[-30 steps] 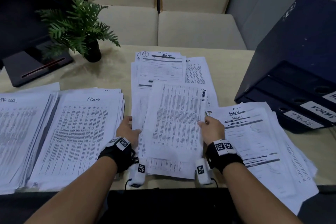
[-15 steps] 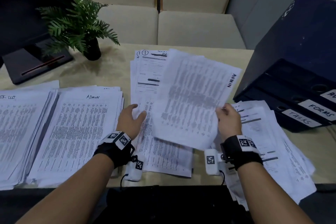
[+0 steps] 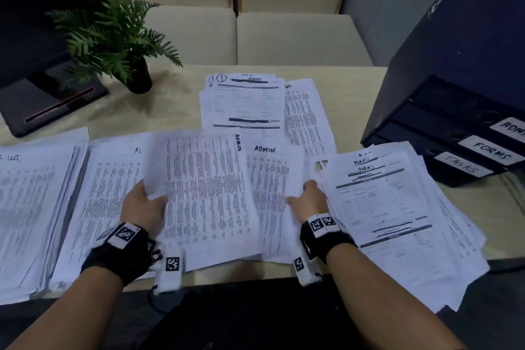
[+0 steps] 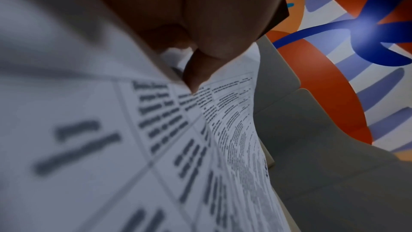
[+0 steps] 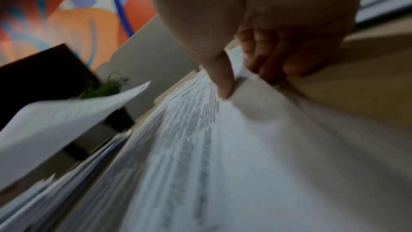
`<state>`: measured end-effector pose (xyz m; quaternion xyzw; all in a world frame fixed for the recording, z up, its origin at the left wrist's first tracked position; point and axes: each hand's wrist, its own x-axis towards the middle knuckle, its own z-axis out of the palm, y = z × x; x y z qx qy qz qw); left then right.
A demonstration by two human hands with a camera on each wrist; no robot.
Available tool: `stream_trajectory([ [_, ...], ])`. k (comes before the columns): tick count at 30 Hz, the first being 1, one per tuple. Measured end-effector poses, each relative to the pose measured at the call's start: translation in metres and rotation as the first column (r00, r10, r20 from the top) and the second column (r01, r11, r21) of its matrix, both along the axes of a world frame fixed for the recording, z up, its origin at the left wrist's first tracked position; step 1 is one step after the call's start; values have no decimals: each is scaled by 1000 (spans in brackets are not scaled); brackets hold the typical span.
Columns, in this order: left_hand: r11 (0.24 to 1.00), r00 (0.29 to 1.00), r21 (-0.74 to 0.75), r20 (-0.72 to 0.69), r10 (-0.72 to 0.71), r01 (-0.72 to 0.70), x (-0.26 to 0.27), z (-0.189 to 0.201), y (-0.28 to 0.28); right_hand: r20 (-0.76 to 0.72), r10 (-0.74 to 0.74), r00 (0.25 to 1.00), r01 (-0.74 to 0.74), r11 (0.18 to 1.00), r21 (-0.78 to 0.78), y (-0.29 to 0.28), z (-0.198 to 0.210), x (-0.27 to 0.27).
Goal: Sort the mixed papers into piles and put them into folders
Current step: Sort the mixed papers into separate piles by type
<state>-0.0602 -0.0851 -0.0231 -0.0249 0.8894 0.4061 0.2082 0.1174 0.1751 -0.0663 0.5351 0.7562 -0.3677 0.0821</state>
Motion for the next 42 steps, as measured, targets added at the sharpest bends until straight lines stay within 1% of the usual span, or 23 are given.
stream_trajectory([
  [3,999,1000,34,16,0,-1,-4,-1,-15,-35,-38,999,40,996,80,-4,5,0],
  [5,999,1000,31,24,-19,18,-7,0,-24,-128,-130,983,143,985,96,-3,15,4],
  [6,999,999,30,17,-28,27,-9,0,-29,-204,-209,957,232,967,101,-2,24,7],
  [8,999,999,22,23,-39,39,-16,-4,-41,-380,-361,852,432,894,118,1,43,13],
  [10,997,997,27,34,-69,68,-20,-4,-50,-549,-410,728,567,810,147,3,63,19],
  [12,992,992,-12,5,-125,125,-22,-2,-55,-655,-406,637,622,773,126,0,76,20],
  [13,988,988,-29,-7,-153,153,-22,0,-57,-685,-402,607,622,777,96,-4,80,19],
  [14,983,983,-45,-22,-182,180,-20,3,-57,-698,-395,597,610,789,75,-9,82,17],
  [15,975,977,-63,-25,-214,212,-19,5,-56,-693,-384,611,583,810,65,-14,83,13],
  [17,959,960,-49,4,-279,279,-19,6,-58,-656,-350,668,488,872,32,-30,78,4],
  [19,961,960,-7,39,-278,278,-18,3,-59,-585,-285,759,353,936,3,-49,67,-10],
  [20,966,965,4,28,-259,259,-17,3,-58,-535,-238,811,279,960,-3,-61,60,-18],
  [22,971,971,31,6,-239,238,-13,4,-55,-461,-168,871,156,986,-65,-87,45,-31],
  [24,975,976,46,22,-217,215,-10,2,-52,-406,-114,906,66,989,-131,-110,36,-43],
  [25,977,977,25,19,-213,213,-9,1,-50,-391,-105,914,43,986,-163,-116,32,-46],
  [27,981,982,-28,-1,-190,190,-8,1,-48,-401,-145,904,66,977,-203,-112,29,-48],
  [29,988,988,-13,-5,-155,155,-12,-1,-50,-337,-162,927,130,985,-117,-93,26,-43],
  [31,988,988,-1,-16,-154,154,-17,-1,-50,-136,-149,980,160,984,75,-65,19,-33],
  [32,987,987,8,-20,-157,158,-19,-3,-51,-15,-154,988,154,975,157,-56,17,-28],
  [34,988,990,59,-5,-144,144,-21,-3,-51,152,-143,978,106,968,227,-47,11,-23],
  [35,988,991,78,-4,-136,135,-20,-3,-50,184,-123,975,82,973,216,-44,8,-22],
  [38,986,991,94,-14,-136,136,-19,-2,-47,170,-151,974,123,979,164,-41,1,-24],
  [42,987,989,60,-22,-149,150,-17,0,-43,34,-111,993,104,981,161,-30,-1,-18],
])
